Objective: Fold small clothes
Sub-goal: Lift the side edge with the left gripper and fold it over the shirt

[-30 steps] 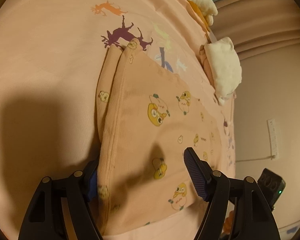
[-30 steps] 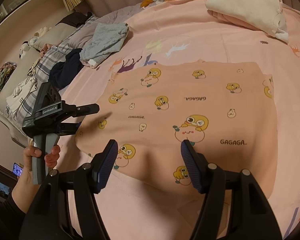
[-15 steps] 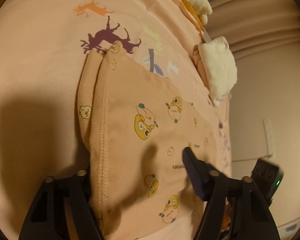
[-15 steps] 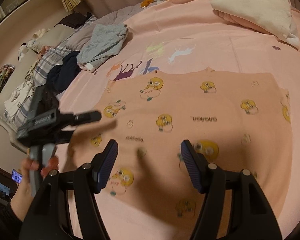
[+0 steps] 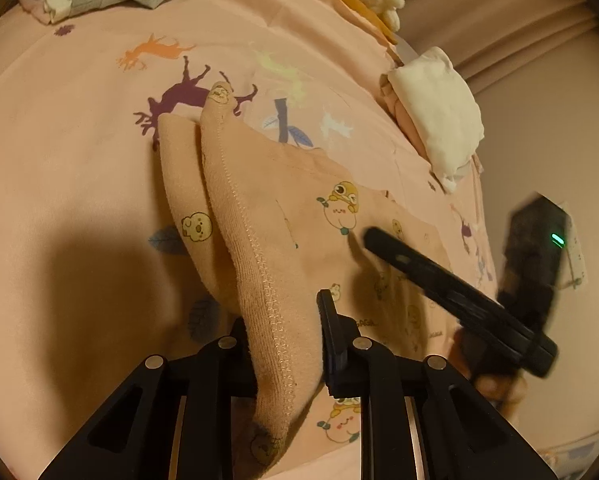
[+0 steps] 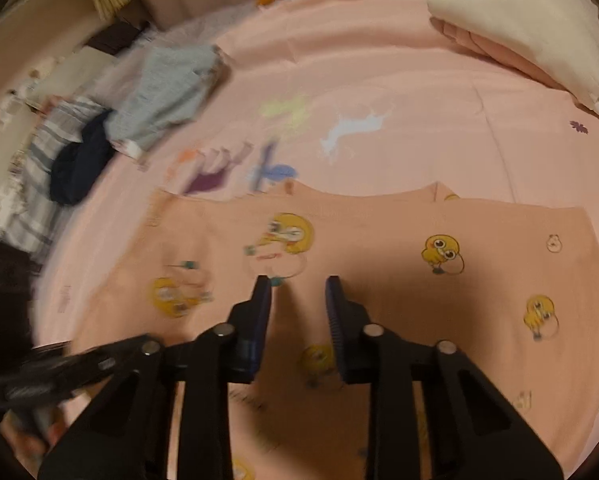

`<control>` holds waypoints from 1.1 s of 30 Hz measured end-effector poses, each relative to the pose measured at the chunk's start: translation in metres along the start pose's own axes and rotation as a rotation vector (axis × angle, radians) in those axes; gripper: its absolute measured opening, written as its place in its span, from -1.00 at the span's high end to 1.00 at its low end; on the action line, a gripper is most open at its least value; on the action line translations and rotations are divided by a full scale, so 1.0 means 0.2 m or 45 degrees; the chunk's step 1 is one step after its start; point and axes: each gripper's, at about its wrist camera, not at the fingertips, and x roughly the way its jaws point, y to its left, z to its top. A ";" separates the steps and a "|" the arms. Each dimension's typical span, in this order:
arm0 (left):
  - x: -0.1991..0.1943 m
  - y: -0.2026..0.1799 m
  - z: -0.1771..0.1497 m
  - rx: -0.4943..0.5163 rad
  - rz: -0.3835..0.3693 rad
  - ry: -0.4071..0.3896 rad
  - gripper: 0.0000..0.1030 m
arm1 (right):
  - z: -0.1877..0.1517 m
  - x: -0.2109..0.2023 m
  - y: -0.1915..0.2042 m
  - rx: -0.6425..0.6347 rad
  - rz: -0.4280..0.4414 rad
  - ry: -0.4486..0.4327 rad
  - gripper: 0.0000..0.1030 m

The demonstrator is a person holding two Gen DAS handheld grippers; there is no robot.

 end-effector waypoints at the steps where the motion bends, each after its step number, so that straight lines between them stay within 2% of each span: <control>1: 0.00 -0.01 0.00 0.007 0.004 0.000 0.63 | 0.00 0.05 -0.01 -0.002 -0.037 0.027 0.68; 6: -0.01 -0.03 -0.01 0.035 0.034 -0.001 0.63 | 0.01 0.03 -0.01 -0.028 -0.060 0.032 0.69; 8: -0.01 -0.03 -0.01 0.036 0.037 0.000 0.63 | -0.01 -0.03 0.00 -0.050 -0.039 0.008 0.59; 11: -0.01 -0.04 -0.02 0.034 0.043 0.002 0.63 | -0.11 -0.12 0.05 -0.158 -0.048 -0.030 0.59; 15: -0.01 -0.06 -0.02 0.035 0.061 -0.001 0.63 | -0.29 -0.13 0.08 -0.274 -0.077 0.043 0.59; 17: -0.01 -0.07 -0.02 0.035 0.071 -0.002 0.63 | -0.35 -0.14 0.09 -0.310 -0.095 0.036 0.59; 22: -0.01 -0.08 -0.03 0.029 0.095 -0.009 0.63 | -0.42 -0.25 0.08 -0.277 -0.063 0.004 0.59; 25: -0.01 -0.08 -0.03 0.016 0.104 -0.012 0.63 | -0.50 -0.23 0.08 -0.263 -0.024 0.073 0.58; 28: -0.02 -0.10 -0.04 0.026 0.113 -0.020 0.63 | -0.56 -0.25 0.12 -0.347 -0.057 0.058 0.56; 33: -0.05 -0.16 -0.04 0.046 0.117 -0.035 0.65 | -0.51 -0.33 0.05 -0.187 0.111 0.044 0.58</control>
